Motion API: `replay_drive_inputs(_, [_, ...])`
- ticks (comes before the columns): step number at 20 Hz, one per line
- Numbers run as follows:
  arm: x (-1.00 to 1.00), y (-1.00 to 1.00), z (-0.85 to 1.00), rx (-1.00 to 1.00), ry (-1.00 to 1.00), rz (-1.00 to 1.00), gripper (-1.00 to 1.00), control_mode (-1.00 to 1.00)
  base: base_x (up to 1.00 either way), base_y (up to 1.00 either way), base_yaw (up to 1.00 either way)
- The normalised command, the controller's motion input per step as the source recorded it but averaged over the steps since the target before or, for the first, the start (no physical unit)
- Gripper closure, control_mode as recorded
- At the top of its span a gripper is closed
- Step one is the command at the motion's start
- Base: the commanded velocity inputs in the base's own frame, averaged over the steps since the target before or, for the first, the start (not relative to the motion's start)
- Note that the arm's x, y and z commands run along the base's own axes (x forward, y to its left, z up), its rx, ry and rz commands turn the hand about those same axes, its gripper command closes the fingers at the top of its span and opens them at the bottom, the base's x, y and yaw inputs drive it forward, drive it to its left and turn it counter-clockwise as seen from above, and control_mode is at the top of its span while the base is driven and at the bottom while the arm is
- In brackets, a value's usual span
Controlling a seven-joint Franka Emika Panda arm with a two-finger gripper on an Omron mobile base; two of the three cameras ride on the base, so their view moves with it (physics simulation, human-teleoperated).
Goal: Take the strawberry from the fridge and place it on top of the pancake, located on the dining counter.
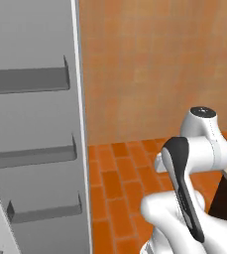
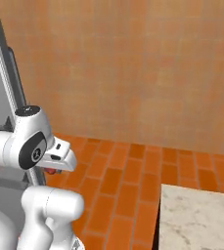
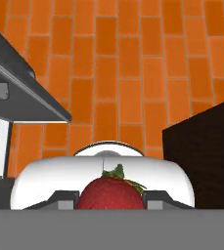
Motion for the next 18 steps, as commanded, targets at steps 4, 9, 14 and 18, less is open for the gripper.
replay_drive_inputs(4, [0.00,0.00,0.00,0.00,0.00,0.00,1.00,1.00,0.03,-0.09,-0.15])
replay_drive_inputs(9, [0.00,0.00,0.00,0.00,0.00,0.00,1.00,1.00,0.68,-0.26,0.00])
replay_drive_inputs(14, [0.00,0.00,0.00,0.00,0.00,0.00,1.00,1.00,0.93,-0.32,0.06])
replay_drive_inputs(18, [0.00,0.00,0.00,0.00,0.00,0.00,1.00,1.00,1.00,-0.19,0.01])
